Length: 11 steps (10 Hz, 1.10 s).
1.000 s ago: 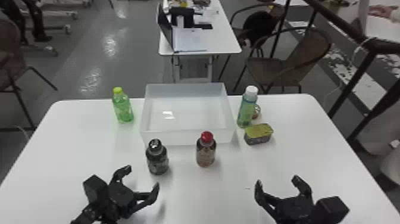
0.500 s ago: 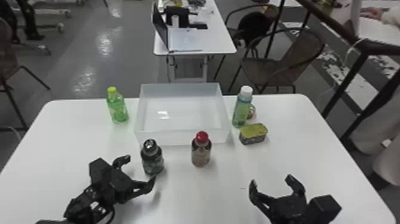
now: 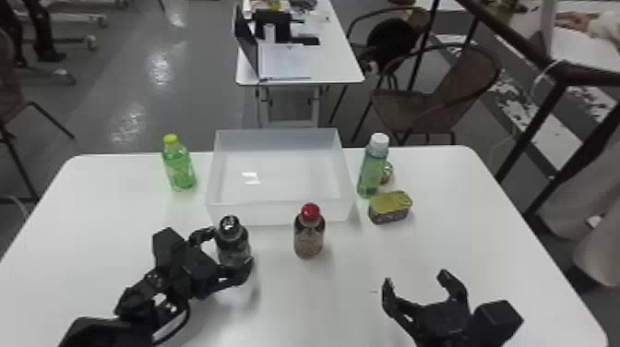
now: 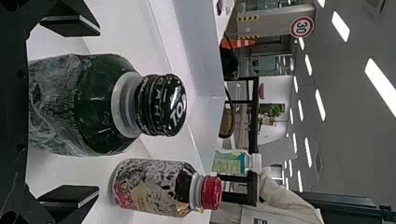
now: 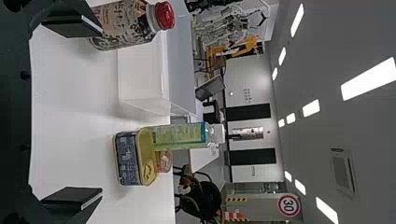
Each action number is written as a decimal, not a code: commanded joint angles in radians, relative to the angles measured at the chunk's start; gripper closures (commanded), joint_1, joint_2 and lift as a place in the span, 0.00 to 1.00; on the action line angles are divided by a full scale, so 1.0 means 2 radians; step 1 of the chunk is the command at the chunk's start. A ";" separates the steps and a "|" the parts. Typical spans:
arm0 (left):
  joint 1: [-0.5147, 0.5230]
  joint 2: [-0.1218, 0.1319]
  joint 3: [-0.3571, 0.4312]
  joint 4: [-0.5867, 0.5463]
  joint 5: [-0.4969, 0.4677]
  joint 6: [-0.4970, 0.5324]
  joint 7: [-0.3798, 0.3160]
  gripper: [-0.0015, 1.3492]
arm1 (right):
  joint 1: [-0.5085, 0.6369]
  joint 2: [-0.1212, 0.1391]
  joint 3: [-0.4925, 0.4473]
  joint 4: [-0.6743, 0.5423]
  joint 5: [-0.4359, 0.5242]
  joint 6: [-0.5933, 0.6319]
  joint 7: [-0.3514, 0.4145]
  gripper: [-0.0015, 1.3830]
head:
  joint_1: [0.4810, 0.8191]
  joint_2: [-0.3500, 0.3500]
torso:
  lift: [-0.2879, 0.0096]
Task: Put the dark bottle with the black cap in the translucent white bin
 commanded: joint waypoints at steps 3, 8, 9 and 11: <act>-0.020 -0.002 -0.011 0.037 0.005 -0.001 -0.001 0.23 | -0.003 0.000 0.000 0.002 -0.001 -0.001 0.003 0.07 | 0.63 0.38 | 0.77; 0.007 -0.011 0.012 -0.029 -0.029 0.035 0.012 0.54 | 0.000 0.000 -0.002 0.003 -0.011 -0.002 0.004 0.07 | 0.63 0.39 | 0.77; 0.036 -0.016 0.028 -0.097 -0.043 0.072 0.020 0.54 | 0.000 0.000 -0.002 0.004 -0.012 -0.002 0.004 0.07 | 0.63 0.39 | 0.77; 0.077 -0.026 0.052 -0.218 -0.084 0.147 0.022 0.54 | 0.003 0.000 -0.002 0.004 -0.013 -0.002 0.004 0.07 | 0.63 0.40 | 0.77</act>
